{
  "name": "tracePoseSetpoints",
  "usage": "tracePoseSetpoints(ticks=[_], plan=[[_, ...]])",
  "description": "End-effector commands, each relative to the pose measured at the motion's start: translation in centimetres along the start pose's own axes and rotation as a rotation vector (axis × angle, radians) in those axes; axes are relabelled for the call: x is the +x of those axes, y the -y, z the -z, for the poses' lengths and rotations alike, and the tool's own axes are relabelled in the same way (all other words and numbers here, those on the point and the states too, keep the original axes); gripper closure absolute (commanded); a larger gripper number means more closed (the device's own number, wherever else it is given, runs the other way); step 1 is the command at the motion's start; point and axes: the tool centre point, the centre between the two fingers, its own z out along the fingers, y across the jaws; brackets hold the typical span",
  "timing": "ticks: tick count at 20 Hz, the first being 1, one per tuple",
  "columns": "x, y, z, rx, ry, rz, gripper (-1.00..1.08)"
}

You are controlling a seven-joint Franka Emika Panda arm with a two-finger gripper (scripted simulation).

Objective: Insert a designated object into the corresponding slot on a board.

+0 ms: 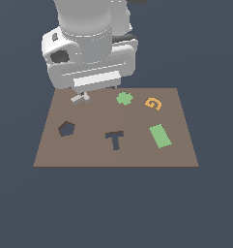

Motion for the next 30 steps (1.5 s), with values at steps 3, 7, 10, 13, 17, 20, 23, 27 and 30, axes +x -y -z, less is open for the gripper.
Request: tracePoseSetpoints(ticks=[3, 7, 10, 13, 17, 20, 23, 27, 30], plan=[[-2.2, -1.5, -2.2, 0.004, 0.002, 0.105, -0.92], [-3.7, -2.9, -3.9, 0.007, 0.004, 0.186, -0.92], [-4.6, -3.8, -5.0, 0.009, 0.005, 0.237, -0.92], [-5.3, -4.7, -5.9, 0.011, 0.006, 0.28, -0.92], [-6.0, -5.6, -6.9, 0.012, 0.007, 0.325, -0.92], [-6.3, -6.1, -7.4, 0.013, 0.008, 0.349, -0.92], [-6.5, -6.5, -7.8, 0.014, 0.008, 0.365, -0.92], [-6.6, -6.7, -7.9, 0.014, 0.008, 0.372, -0.92], [-6.6, -6.6, -8.0, 0.014, 0.009, 0.369, -0.92]])
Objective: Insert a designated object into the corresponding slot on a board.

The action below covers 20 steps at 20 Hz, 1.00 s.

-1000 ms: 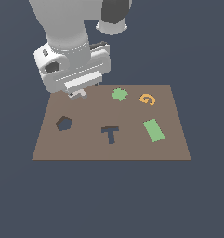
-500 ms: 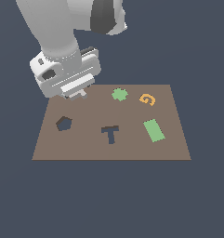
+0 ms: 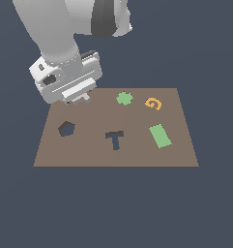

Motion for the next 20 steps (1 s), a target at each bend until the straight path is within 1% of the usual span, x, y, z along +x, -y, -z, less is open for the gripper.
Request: tracePoseSetpoints(ticks=[1, 9, 10, 20], plan=[[0.0, 0.0, -0.3, 0.0, 0.0, 0.001, -0.92], [0.0, 0.0, -2.0, 0.0, 0.0, 0.004, -0.92], [0.0, 0.0, -2.0, 0.0, 0.0, 0.004, 1.08], [0.0, -0.1, -1.9, -0.002, -0.001, 0.003, 1.08]])
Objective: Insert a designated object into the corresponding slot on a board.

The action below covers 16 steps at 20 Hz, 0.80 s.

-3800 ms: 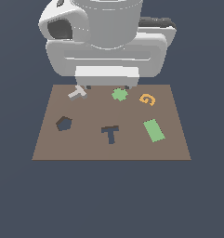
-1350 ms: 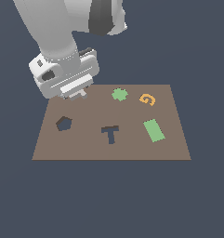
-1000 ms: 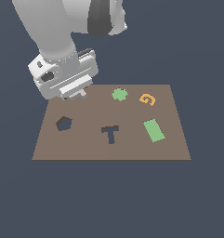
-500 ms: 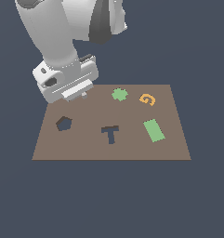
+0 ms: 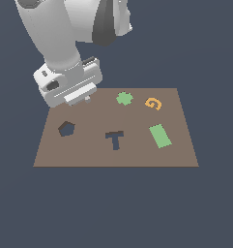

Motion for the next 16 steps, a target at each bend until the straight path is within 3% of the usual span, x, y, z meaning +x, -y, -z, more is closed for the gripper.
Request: tracePoseSetpoints(ticks=[1, 9, 16], plan=[[0.0, 0.0, 0.0, 0.0, 0.0, 0.0, 1.08], [0.3, -0.1, 0.3, 0.001, 0.001, 0.016, 1.08], [2.2, -1.1, 0.3, 0.001, 0.001, 0.118, 1.08]])
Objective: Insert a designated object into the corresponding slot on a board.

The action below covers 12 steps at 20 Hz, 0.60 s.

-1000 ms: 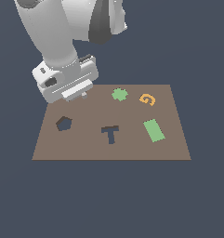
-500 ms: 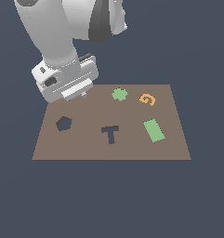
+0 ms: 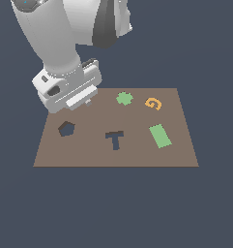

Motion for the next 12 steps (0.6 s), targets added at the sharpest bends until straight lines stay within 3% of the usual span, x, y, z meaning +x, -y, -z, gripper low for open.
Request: tracePoseSetpoints(ticks=[1, 12], plan=[[0.9, -0.5, 0.1, -0.001, 0.0, 0.05, 1.08], [8.6, -2.6, 0.4, -0.001, 0.0, 0.432, 1.08]])
